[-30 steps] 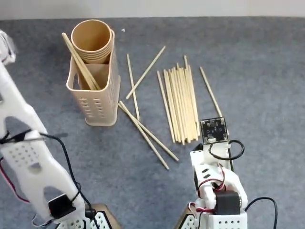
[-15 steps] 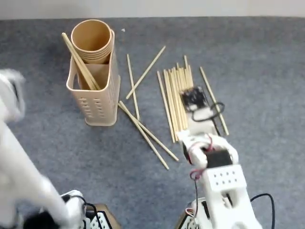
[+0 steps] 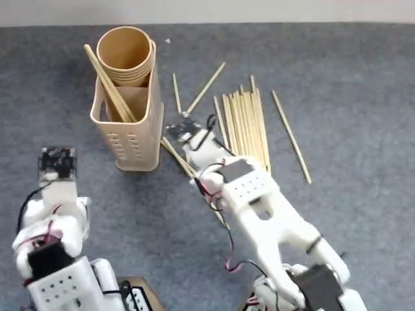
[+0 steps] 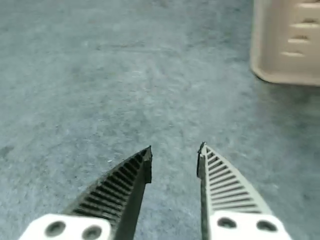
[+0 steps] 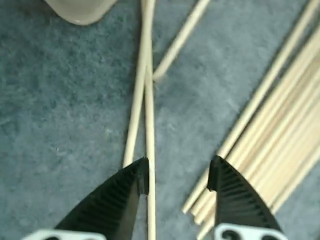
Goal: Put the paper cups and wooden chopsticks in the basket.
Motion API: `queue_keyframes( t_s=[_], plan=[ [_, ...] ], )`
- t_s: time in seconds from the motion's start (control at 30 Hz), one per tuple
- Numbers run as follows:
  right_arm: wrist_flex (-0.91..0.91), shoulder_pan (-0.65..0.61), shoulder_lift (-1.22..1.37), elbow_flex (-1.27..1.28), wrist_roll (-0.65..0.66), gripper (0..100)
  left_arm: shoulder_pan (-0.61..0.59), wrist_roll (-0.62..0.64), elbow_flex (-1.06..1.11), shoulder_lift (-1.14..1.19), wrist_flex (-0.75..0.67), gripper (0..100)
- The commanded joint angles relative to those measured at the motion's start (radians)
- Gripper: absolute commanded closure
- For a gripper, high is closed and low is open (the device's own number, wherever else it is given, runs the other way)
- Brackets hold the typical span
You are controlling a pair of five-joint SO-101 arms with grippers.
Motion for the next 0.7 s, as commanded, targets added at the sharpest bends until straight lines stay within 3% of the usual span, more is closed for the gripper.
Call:
queue_keyframes(
  t_s=[0.0,0.27,0.67],
  plan=[
    [-0.071,-0.013,0.082,-0.050,0.021,79.3,-0.061,-0.008,0.093,-0.096,-0.043,83],
    [-0.133,0.059,0.249,-0.056,0.023,79.3,-0.068,-0.008,0.314,-0.337,-0.064,83],
    [-0.133,0.028,0.240,-0.061,0.015,78.9,-0.062,-0.011,0.328,-0.325,-0.066,83]
  ],
)
